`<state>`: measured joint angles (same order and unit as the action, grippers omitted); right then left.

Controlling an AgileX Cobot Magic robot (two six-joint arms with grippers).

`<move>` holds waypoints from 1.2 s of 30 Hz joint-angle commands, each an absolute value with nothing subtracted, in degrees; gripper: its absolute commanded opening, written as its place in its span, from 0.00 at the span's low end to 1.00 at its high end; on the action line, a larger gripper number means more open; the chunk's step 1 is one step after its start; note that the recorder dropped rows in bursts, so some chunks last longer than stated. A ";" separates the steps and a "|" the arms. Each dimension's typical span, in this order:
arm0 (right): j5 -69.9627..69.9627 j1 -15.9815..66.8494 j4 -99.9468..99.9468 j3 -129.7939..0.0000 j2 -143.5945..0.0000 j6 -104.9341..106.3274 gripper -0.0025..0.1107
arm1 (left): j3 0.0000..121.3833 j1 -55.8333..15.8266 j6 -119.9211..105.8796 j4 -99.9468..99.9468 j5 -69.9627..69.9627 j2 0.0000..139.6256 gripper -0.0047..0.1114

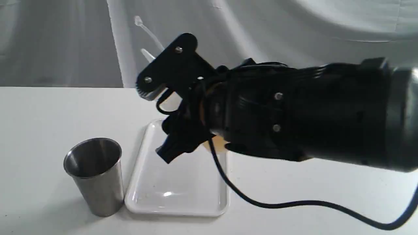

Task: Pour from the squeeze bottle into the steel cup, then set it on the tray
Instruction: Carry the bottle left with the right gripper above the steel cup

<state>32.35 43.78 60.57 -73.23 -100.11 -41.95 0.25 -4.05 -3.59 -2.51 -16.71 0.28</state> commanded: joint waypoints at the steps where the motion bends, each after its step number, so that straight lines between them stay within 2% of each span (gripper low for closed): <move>1: 32.62 45.74 63.45 -75.25 -101.81 -41.84 0.53 | 0.00 -4.23 -3.49 -2.54 -16.34 0.00 0.11; 21: 39.11 47.30 72.58 -76.16 -105.02 -41.84 0.53 | 0.00 -4.23 -3.49 -2.54 -16.34 0.00 0.11; 29: 47.41 47.55 74.64 -84.29 -112.60 -39.02 0.53 | 0.00 -4.23 -3.49 -2.54 -16.34 0.00 0.11; 36: 48.44 50.34 75.60 -88.13 -116.12 -39.02 0.53 | 0.00 -4.23 -3.49 -2.54 -16.34 0.00 0.11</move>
<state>47.53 49.39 73.11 -86.96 -115.81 -39.59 0.25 -4.05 -3.59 -2.51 -16.71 0.28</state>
